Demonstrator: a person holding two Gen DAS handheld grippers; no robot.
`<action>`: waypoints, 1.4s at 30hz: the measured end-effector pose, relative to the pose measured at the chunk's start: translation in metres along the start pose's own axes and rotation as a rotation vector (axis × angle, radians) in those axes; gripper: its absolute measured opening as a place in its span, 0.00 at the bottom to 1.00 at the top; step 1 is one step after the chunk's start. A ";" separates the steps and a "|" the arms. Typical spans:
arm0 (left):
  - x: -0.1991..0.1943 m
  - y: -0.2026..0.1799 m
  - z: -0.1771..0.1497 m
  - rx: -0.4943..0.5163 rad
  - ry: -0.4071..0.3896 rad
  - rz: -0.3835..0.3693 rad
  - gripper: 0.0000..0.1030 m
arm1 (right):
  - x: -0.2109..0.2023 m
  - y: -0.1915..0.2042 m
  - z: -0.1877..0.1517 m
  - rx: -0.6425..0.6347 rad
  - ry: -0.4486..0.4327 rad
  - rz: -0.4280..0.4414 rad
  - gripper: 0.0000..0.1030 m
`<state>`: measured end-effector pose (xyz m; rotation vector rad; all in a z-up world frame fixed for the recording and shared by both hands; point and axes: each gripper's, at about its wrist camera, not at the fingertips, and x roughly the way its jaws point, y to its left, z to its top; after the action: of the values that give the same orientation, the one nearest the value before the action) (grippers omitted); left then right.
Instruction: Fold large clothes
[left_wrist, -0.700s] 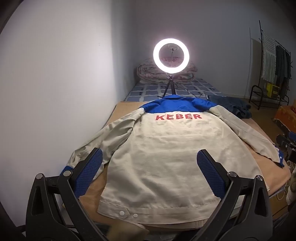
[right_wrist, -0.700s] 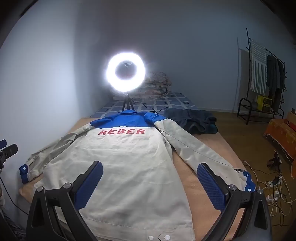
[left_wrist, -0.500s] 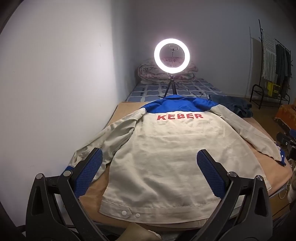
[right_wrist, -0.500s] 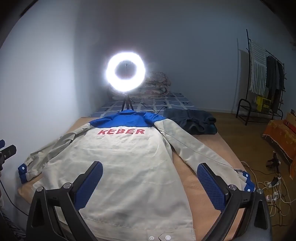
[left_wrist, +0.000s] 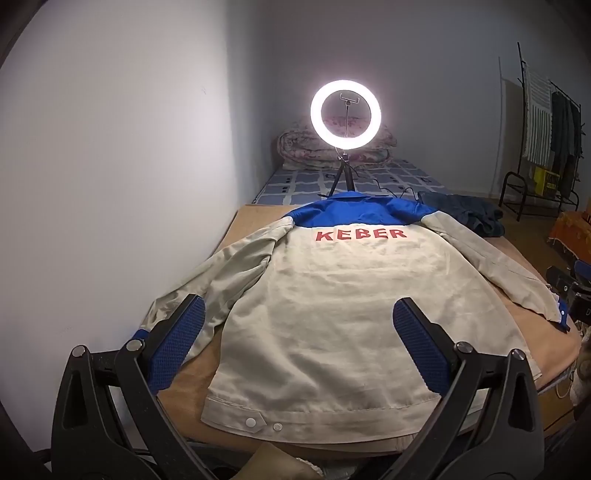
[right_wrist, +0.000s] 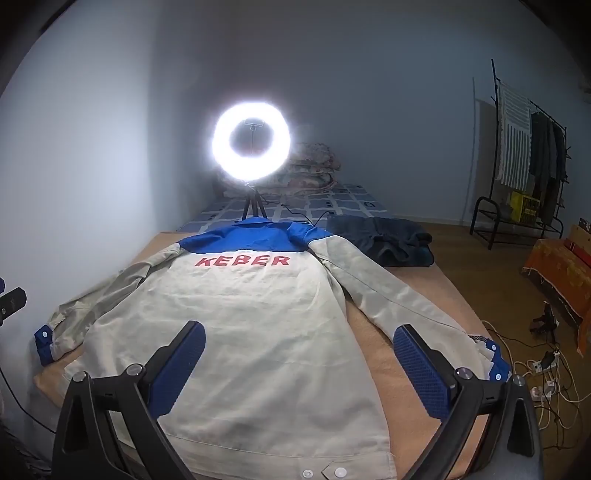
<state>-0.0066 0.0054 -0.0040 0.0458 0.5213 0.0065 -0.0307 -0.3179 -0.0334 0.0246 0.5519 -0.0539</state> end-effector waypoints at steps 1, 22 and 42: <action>0.000 0.000 0.000 0.001 -0.001 0.001 1.00 | 0.001 -0.001 -0.001 0.002 0.000 0.000 1.00; -0.005 -0.004 0.010 0.001 -0.008 0.007 1.00 | 0.003 -0.006 0.002 0.029 0.002 -0.006 1.00; -0.001 -0.004 0.014 0.001 -0.010 0.009 1.00 | 0.005 -0.007 0.005 0.042 0.008 -0.017 1.00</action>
<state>-0.0011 0.0008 0.0085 0.0487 0.5115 0.0146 -0.0244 -0.3255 -0.0316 0.0617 0.5590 -0.0819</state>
